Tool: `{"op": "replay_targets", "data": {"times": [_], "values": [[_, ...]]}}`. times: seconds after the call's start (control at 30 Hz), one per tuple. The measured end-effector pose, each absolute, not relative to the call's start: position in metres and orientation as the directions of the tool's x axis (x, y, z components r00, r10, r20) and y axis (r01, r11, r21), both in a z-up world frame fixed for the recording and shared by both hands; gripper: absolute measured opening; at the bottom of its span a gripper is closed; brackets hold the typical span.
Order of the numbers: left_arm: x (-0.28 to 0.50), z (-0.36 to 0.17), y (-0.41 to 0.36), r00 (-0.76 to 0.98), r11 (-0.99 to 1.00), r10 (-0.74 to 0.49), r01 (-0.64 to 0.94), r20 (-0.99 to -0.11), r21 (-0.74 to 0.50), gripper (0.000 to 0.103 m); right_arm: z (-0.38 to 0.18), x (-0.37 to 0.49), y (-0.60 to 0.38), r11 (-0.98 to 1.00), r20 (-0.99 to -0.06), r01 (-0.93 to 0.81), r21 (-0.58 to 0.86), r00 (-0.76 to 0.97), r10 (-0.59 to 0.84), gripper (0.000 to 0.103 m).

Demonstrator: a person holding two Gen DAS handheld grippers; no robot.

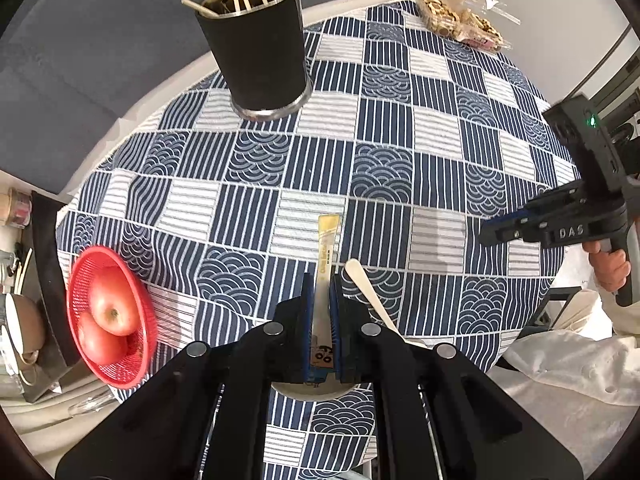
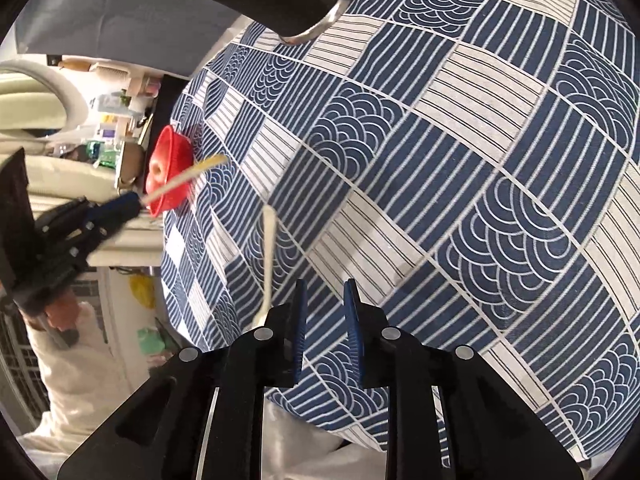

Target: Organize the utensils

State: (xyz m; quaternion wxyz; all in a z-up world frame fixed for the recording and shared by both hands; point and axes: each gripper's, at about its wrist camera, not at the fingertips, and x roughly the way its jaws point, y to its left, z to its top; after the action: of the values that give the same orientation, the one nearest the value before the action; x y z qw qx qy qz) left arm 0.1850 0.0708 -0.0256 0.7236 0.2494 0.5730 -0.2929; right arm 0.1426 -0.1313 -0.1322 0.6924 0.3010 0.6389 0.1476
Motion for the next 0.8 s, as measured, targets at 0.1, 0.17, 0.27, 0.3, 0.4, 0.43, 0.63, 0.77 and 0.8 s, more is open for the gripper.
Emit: {"op": "replay_targets", "data": {"times": [0.1, 0.17, 0.27, 0.3, 0.4, 0.43, 0.63, 0.77, 0.8], "values": [[0.191, -0.016, 0.068, 0.185, 0.705, -0.137, 0.708, -0.973, 0.035, 0.008, -0.132, 0.14, -0.137, 0.784, -0.805, 0.182, 0.594, 0.143, 0.576, 0.025], [0.195, -0.009, 0.066, 0.197, 0.705, -0.133, 0.708, -0.971, 0.047, 0.008, -0.131, 0.139, -0.14, 0.788, -0.809, 0.185, 0.587, 0.15, 0.568, 0.029], [0.203, 0.002, 0.064, 0.217, 0.706, -0.134, 0.705, -0.967, 0.06, 0.008, -0.129, 0.139, -0.145, 0.795, -0.816, 0.185, 0.578, 0.158, 0.557, 0.035], [0.204, 0.004, 0.063, 0.221, 0.706, -0.135, 0.706, -0.966, 0.063, 0.008, -0.129, 0.139, -0.146, 0.796, -0.816, 0.184, 0.577, 0.16, 0.555, 0.038], [0.21, 0.012, 0.061, 0.231, 0.702, -0.138, 0.709, -0.963, 0.07, 0.008, -0.129, 0.14, -0.147, 0.808, -0.828, 0.183, 0.56, 0.161, 0.538, 0.042], [0.212, 0.015, 0.06, 0.232, 0.7, -0.14, 0.711, -0.962, 0.07, 0.008, -0.13, 0.14, -0.146, 0.811, -0.831, 0.184, 0.556, 0.159, 0.534, 0.043], [0.221, 0.027, 0.051, 0.244, 0.675, -0.159, 0.734, -0.957, 0.075, 0.008, -0.132, 0.141, -0.141, 0.828, -0.851, 0.195, 0.525, 0.151, 0.504, 0.049], [0.233, 0.037, 0.049, 0.259, 0.666, -0.169, 0.741, -0.951, 0.083, 0.008, -0.13, 0.142, -0.139, 0.837, -0.86, 0.2, 0.509, 0.159, 0.485, 0.051], [0.235, 0.04, 0.049, 0.262, 0.664, -0.173, 0.743, -0.95, 0.084, 0.008, -0.128, 0.142, -0.139, 0.836, -0.86, 0.203, 0.509, 0.164, 0.484, 0.052]]}}
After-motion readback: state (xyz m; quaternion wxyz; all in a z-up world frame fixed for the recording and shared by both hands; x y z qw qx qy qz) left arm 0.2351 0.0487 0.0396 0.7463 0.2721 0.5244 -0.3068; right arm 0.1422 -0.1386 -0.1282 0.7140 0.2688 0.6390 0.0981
